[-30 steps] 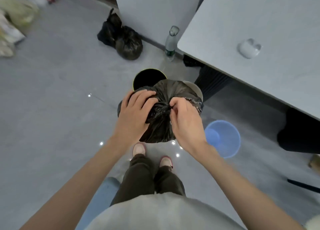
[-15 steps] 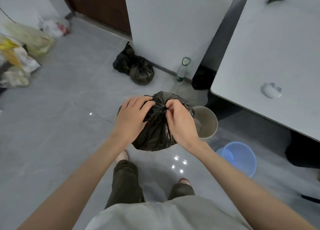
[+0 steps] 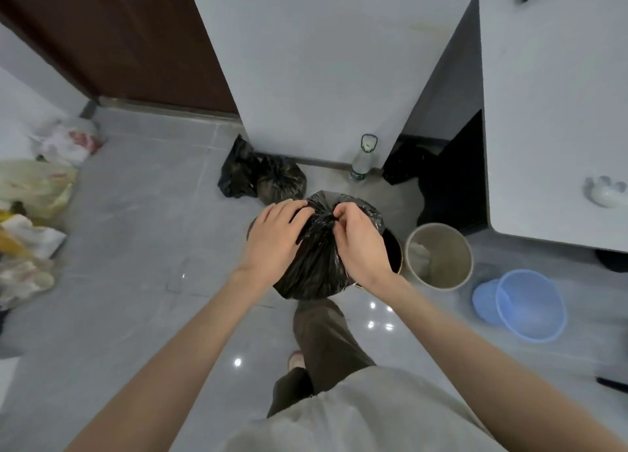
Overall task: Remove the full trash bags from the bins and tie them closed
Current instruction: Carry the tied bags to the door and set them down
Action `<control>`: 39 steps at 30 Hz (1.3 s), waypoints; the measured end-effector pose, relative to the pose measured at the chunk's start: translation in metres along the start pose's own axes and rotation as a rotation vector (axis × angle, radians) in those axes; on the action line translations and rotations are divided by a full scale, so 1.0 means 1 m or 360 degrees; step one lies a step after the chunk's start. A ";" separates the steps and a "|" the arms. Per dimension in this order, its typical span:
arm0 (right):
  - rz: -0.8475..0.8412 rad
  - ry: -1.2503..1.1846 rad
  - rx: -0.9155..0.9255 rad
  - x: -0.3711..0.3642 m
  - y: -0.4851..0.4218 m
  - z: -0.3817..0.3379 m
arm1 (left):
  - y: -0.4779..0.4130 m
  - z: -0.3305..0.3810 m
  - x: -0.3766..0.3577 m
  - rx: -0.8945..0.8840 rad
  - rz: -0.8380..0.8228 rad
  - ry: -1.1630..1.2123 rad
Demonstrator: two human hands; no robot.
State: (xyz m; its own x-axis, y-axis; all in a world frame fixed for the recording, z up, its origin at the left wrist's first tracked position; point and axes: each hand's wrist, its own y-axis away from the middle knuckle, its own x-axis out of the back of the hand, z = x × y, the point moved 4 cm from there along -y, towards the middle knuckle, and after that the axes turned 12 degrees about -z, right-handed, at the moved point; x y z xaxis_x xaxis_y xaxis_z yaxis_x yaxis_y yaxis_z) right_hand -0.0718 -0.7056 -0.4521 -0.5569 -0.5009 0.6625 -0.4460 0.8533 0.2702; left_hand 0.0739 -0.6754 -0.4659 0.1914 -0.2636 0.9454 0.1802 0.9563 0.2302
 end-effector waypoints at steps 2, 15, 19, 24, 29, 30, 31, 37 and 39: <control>0.0025 -0.0037 -0.0068 -0.003 -0.032 0.003 | -0.030 -0.021 0.000 -0.0051 -0.0048 0.0011; 0.0201 -0.0366 -0.0667 -0.010 -0.215 0.052 | -0.212 -0.126 0.001 -0.0059 -0.0272 0.0434; 0.0317 -0.0413 -0.0834 -0.015 -0.259 0.076 | -0.265 -0.139 -0.025 -0.0138 -0.0449 0.0522; 0.0366 -0.0408 -0.1018 -0.034 -0.316 0.116 | -0.332 -0.158 -0.073 -0.0213 -0.0734 0.0528; 0.0433 -0.0471 -0.1223 -0.064 -0.358 0.158 | -0.386 -0.178 -0.132 -0.0343 -0.1019 0.0508; 0.0452 -0.0489 -0.1254 -0.070 -0.366 0.167 | -0.396 -0.182 -0.144 -0.0382 -0.1034 0.0495; 0.0467 -0.0503 -0.1281 -0.077 -0.372 0.177 | -0.406 -0.185 -0.157 -0.0414 -0.1045 0.0485; 0.0448 -0.0542 -0.1394 -0.122 -0.413 0.242 | -0.457 -0.206 -0.235 -0.0447 -0.1127 0.0457; 0.0434 -0.0544 -0.1403 -0.139 -0.426 0.265 | -0.473 -0.210 -0.260 -0.0438 -0.1158 0.0424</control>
State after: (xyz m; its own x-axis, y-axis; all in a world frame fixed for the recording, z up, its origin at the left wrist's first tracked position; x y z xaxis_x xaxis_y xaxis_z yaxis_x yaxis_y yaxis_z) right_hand 0.0100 -1.0383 -0.8447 -0.7976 -0.1671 0.5796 0.3331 0.6791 0.6542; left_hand 0.1420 -1.0855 -0.8693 0.1516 -0.8602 0.4870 0.5713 0.4783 0.6670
